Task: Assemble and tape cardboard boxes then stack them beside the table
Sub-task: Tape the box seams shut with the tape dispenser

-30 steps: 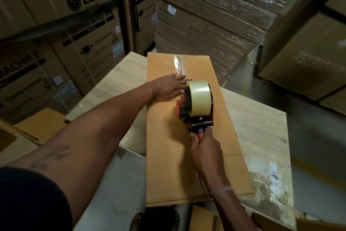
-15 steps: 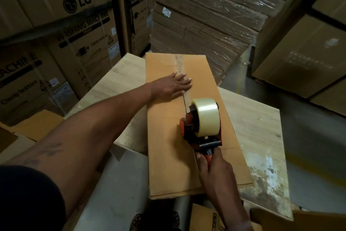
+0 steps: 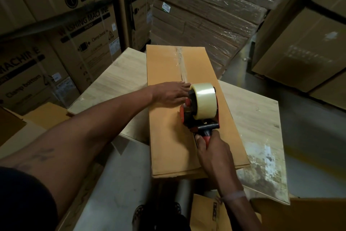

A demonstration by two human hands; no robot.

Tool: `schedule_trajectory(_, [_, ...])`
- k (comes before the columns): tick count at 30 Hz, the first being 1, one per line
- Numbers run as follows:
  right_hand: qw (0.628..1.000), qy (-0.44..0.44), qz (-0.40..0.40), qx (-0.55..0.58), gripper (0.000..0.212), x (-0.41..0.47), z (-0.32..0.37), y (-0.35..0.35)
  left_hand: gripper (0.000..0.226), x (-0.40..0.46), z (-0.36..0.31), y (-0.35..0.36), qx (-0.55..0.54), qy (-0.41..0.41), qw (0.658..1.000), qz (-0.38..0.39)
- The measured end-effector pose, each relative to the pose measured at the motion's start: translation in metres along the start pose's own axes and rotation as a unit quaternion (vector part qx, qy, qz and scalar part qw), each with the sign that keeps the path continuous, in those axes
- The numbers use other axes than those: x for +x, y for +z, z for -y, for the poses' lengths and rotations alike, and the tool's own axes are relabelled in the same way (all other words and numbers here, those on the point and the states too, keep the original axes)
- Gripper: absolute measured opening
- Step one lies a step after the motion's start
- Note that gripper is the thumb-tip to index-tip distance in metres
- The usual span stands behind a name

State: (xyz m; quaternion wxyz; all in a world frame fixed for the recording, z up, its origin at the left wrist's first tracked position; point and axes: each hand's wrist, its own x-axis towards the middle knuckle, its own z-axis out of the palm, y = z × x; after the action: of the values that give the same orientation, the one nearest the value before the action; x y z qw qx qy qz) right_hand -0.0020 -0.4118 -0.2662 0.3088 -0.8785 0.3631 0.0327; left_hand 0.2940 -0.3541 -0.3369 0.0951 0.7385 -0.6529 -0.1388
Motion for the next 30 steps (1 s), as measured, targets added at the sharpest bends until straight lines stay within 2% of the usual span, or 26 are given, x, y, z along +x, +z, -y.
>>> schedule_trajectory(2, [1.000, 0.003, 0.000, 0.004, 0.032, -0.001, 0.000, 0.001, 0.054, 0.000, -0.005, 0.001, -0.003, -0.022, 1.000, 0.021])
schedule_trajectory(7, [1.000, 0.005, -0.008, 0.012, 0.035, -0.003, 0.003, 0.004, 0.078, 0.002, 0.005, 0.006, -0.031, -0.073, 0.997, 0.011])
schedule_trajectory(13, [1.000, 0.000, -0.006, 0.013, 0.031, -0.009, 0.003, 0.004, 0.081, 0.014, 0.032, 0.028, -0.053, -0.103, 0.993, 0.011])
schedule_trajectory(16, [1.000, 0.005, -0.003, 0.013, 0.031, -0.015, -0.001, 0.003, 0.080, 0.010, 0.024, 0.020, -0.050, -0.112, 0.992, 0.010])
schedule_trajectory(19, [1.000, 0.006, -0.002, 0.006, 0.028, -0.028, -0.009, 0.000, 0.075, 0.005, 0.010, 0.009, -0.024, -0.086, 0.996, -0.001])
schedule_trajectory(23, [1.000, 0.005, -0.008, 0.010, 0.021, -0.052, -0.025, -0.003, 0.056, 0.004, 0.000, 0.000, 0.043, -0.014, 0.999, -0.006])
schedule_trajectory(30, [1.000, 0.020, 0.010, 0.019, 0.021, -0.085, -0.048, -0.008, 0.053, 0.006, 0.003, 0.003, 0.062, 0.011, 0.998, -0.010])
